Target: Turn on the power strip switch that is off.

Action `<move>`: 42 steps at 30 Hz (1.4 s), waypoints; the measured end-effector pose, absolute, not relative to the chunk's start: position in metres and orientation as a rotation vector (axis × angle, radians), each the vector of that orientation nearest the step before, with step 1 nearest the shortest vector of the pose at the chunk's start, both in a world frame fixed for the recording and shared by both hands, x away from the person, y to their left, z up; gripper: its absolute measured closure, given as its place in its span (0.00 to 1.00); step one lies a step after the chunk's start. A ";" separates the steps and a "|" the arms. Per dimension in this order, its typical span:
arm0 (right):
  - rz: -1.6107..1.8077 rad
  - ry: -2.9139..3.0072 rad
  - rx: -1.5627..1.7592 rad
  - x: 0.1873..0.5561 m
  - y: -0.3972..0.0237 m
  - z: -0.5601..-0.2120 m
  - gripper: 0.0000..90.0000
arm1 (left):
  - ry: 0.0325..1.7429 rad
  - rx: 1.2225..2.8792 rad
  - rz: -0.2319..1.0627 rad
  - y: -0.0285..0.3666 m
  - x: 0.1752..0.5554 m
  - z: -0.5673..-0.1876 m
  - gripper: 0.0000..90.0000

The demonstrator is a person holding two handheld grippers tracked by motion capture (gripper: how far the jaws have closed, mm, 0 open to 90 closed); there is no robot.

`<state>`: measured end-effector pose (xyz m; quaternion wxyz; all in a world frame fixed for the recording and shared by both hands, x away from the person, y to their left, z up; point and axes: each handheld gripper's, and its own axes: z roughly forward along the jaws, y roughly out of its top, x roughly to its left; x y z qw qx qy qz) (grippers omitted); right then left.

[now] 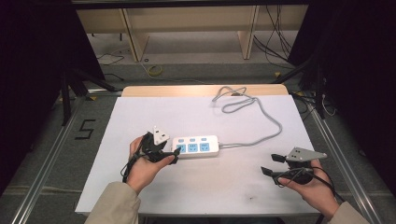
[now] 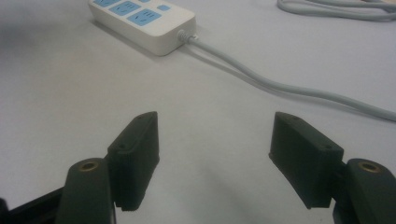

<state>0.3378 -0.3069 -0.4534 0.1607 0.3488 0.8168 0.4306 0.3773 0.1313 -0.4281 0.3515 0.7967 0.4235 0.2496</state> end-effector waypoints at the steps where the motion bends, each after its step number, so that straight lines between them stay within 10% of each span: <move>1: 1.229 2.332 0.997 0.338 -0.307 -0.453 0.37 | 1.094 2.067 0.647 0.133 0.376 -0.429 0.25; 42: 1.225 2.337 0.993 0.340 -0.306 -0.454 0.37 | 1.126 2.082 0.650 0.161 0.343 -0.451 0.22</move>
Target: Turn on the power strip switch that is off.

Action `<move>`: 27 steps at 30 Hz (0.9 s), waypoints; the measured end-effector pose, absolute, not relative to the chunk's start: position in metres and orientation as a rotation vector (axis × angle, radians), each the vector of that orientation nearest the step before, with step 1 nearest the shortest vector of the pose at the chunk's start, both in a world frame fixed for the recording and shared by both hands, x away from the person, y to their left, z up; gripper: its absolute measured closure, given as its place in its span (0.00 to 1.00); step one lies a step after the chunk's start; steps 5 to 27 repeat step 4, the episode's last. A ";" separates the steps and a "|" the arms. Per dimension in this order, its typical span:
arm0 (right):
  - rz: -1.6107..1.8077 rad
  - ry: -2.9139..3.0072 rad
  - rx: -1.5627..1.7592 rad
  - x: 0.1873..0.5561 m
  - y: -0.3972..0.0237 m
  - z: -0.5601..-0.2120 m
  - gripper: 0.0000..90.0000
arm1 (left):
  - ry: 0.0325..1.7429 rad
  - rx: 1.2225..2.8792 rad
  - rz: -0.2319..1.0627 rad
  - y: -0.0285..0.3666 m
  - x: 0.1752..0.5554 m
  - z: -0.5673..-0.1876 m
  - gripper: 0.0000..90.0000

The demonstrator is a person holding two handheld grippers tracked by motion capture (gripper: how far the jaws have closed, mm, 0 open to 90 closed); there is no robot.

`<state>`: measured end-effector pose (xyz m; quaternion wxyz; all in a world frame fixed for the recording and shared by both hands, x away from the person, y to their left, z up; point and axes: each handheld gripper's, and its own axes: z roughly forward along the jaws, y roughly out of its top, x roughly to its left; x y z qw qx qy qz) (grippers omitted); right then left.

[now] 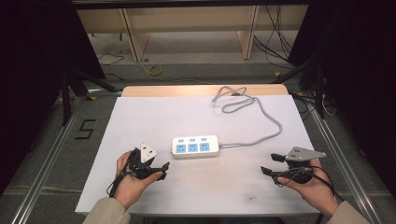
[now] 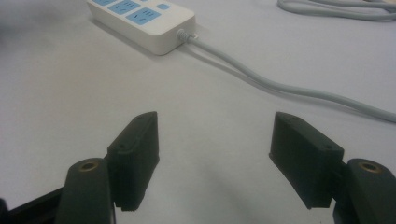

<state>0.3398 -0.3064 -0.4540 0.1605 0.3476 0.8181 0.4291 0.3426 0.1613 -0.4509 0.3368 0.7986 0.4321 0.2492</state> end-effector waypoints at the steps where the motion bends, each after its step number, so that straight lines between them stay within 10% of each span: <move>1: 1.226 2.336 0.993 0.340 -0.306 -0.454 0.37 | 1.121 2.080 0.643 0.160 0.343 -0.451 0.22; 27: 1.225 2.337 0.995 0.340 -0.307 -0.454 0.37 | 1.105 2.071 0.612 0.151 0.341 -0.450 0.22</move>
